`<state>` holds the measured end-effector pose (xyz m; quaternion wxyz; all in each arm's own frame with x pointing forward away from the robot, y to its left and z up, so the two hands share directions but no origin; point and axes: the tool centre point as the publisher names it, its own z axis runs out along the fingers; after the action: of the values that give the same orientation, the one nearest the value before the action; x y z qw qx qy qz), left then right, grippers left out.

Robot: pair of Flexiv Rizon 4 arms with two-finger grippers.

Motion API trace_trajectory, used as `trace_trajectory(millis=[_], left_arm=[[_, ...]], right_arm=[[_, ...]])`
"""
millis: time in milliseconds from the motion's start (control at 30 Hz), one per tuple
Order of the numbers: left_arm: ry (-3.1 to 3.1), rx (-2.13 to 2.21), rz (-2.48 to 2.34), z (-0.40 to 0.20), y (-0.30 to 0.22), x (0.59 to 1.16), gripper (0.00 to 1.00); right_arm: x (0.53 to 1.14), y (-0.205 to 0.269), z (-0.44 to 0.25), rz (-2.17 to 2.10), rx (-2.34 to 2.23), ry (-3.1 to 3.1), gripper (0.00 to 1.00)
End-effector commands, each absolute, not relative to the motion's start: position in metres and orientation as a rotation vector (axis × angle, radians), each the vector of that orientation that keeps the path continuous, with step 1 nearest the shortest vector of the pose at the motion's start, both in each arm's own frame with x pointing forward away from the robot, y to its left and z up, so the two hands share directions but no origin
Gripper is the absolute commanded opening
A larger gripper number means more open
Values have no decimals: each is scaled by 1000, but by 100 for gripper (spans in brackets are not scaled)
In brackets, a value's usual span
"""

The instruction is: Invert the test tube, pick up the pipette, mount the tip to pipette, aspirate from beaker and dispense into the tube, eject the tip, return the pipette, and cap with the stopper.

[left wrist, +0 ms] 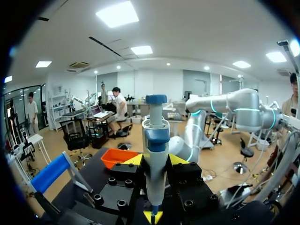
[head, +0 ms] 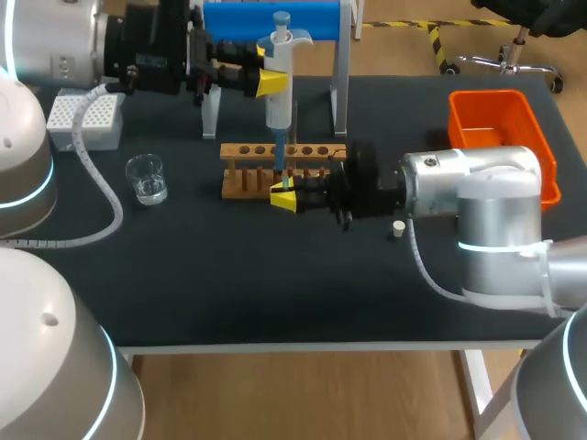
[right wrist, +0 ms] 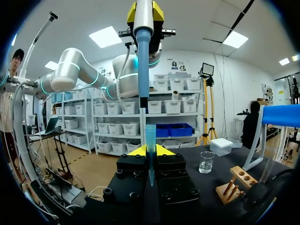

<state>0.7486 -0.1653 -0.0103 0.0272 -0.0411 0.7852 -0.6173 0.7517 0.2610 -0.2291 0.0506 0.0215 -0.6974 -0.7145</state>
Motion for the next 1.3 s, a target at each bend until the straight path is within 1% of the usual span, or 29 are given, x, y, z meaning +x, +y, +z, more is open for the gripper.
trace_trajectory(millis=[33, 833, 1300], left_arm=[[2409, -143, -1911, -11, -164, 744, 0], [2400, -154, -1906, -11, -164, 743, 0], [2400, -154, -1906, -11, -164, 743, 0]], right_arm=[[752, 261, -230, -2175, 66, -2123, 0], [752, 261, -230, -2175, 66, -2123, 0], [742, 271, -231, -2191, 2, -2094, 0]])
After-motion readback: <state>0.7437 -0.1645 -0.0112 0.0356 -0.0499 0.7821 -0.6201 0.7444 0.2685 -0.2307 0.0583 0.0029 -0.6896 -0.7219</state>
